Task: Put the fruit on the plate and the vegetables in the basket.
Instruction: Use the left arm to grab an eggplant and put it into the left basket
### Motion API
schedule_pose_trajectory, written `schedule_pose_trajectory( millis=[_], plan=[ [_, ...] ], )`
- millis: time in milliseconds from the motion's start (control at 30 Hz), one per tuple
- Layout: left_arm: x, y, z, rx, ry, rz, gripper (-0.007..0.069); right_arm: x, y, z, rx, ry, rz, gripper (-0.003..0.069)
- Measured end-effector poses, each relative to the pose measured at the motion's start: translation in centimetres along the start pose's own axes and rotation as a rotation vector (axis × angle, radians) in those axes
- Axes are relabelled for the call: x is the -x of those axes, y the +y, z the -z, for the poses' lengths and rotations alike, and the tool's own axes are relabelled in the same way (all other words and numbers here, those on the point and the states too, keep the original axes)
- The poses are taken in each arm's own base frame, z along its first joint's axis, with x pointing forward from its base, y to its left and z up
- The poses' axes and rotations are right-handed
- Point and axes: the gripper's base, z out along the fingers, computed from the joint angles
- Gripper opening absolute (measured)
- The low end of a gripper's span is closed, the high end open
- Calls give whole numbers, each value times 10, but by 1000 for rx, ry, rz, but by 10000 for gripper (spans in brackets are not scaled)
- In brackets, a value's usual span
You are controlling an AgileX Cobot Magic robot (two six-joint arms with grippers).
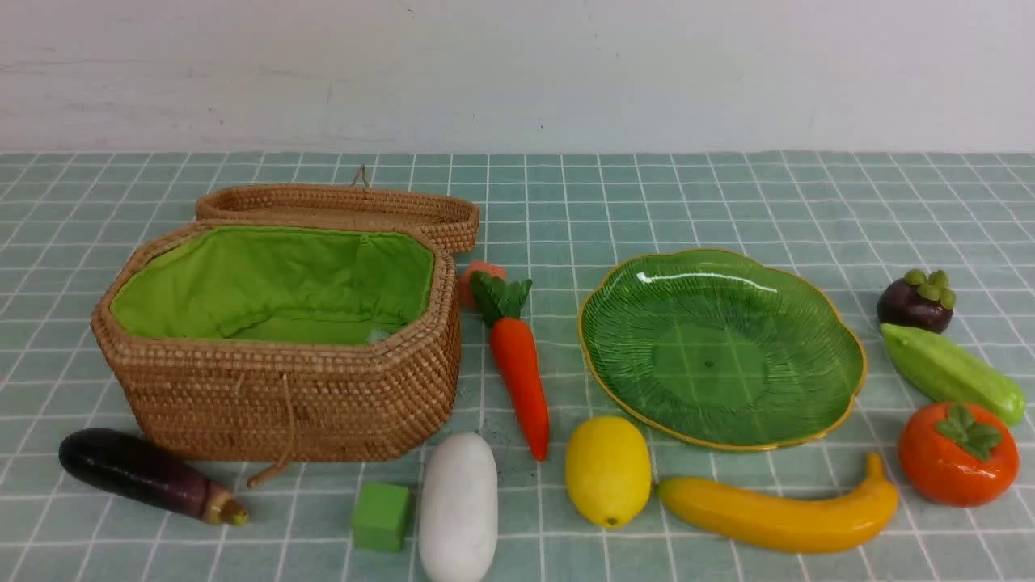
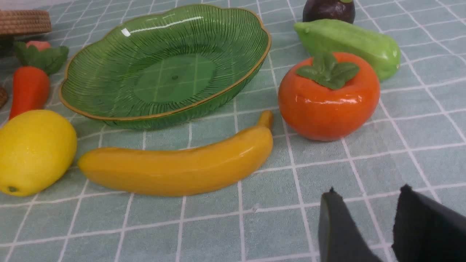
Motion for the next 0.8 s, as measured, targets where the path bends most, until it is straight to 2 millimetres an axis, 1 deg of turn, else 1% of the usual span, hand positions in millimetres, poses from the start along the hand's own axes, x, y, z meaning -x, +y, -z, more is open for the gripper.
schedule_pose_trajectory(
  millis=[700, 800],
  plan=[
    [0, 0, 0, 0, -1, -1, 239, 0, 0, 0, 0, 0, 0, 242],
    [4, -1, 0, -9, -40, -9, 239, 0, 0, 0, 0, 0, 0, 242]
  ],
)
